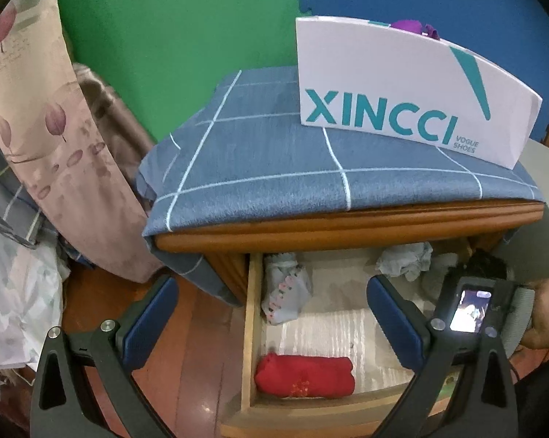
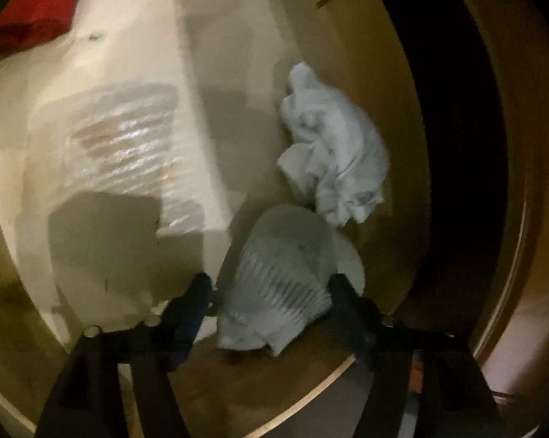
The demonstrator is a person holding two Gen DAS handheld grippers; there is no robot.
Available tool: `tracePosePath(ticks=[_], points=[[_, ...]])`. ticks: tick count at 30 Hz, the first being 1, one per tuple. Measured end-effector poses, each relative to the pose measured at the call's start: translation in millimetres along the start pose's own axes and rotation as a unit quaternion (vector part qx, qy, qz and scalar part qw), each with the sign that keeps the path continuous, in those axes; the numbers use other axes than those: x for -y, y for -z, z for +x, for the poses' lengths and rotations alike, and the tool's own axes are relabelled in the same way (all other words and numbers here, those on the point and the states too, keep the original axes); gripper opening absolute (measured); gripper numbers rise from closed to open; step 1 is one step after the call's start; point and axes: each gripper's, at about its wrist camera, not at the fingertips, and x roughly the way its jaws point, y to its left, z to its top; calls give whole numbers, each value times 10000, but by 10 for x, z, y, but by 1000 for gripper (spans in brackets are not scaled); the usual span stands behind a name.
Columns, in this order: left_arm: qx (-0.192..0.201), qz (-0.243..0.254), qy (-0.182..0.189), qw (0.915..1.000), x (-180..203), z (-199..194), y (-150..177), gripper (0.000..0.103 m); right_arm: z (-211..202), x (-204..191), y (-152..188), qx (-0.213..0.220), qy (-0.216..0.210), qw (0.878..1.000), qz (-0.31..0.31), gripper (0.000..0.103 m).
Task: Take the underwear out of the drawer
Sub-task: 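Grasp and lift the grey sock from the drawer with the right gripper, then reach the left gripper into the drawer toward the light blue cloth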
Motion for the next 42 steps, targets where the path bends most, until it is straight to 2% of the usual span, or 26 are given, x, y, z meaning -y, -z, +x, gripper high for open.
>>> tracePosePath(ticks=[1,2,7,8,9,10,11,12,17,19,20,21,23,24,27,29,31,34,36,38,39,40,41,42], points=[[-15,-2,14,10000,11,8,3,102,21,18,-4,-28,-38,10000,21,79],[-27,4,28,10000,24,14,8,102,34,51,-9,-22,19,10000,41,90],[-28,240,-52,9997,118,20,42,102,158,271,-4,-160,-617,9975,290,88],[-14,301,-87,9995,137,19,50,102,172,297,6,-165,-738,9964,371,76],[-3,333,-103,9994,151,17,54,102,164,323,26,-184,-1034,9932,509,68],[12,361,-103,9993,163,16,56,102,161,328,33,-183,-989,9935,541,37],[18,380,-93,9992,171,15,55,102,164,297,46,-224,-732,9960,459,34],[20,403,-86,9991,181,13,58,102,157,274,67,-210,-795,9956,441,33],[89,618,-133,9980,253,-6,90,102,0,389,197,39,-1374,9852,1021,17],[119,767,-78,9970,296,-10,121,102,-133,443,270,167,-1858,9727,1383,16],[82,824,-13,9966,317,-1,136,102,-180,484,314,218,-2125,9633,1629,16],[-6,839,117,9964,334,26,154,102,-217,562,383,268,-2519,9462,2016,16],[-336,603,647,9955,330,133,187,102,-296,675,536,396,-3096,9133,2619,15],[-630,351,1062,9917,321,236,215,102,-349,755,647,528,-3406,8898,2991,15],[-1230,-302,1570,9795,333,505,327,102,-507,967,933,849,-3808,8418,3730,15],[-1616,-744,1894,9656,372,693,379,100,-732,1069,1047,1150,-3958,8150,4074,15],[-1722,-1263,2230,9511,397,815,418,100,-949,1150,1265,1559,-4131,7799,4437,15],[-1936,-1805,2352,9352,525,1027,467,100,-1111,1270,1509,2111,-4319,7301,4856,15],[-1774,-2344,2502,9225,576,1134,529,100,-1149,1269,1643,2410,-4482,6935,5100,15],[-1709,-2962,2490,9061,645,1282,621,100,-1140,1303,1739,2592,-4523,6724,5255,15],[-1716,-3140,2420,9019,689,1359,653,100,-1147,1323,1808,2682,-4535,6628,5321,15],[-1768,-3315,2309,8975,747,1449,693,99,-1157,1352,1871,2769,-4534,6551,5373,15],[-1871,-3515,2320,8875,790,1529,699,99,-1151,1371,1901,2831,-4535,6507,5392,15],[-1900,-3671,2300,8811,842,1579,679,99,-1133,1392,1947,2925,-4555,6425,5424,15]])
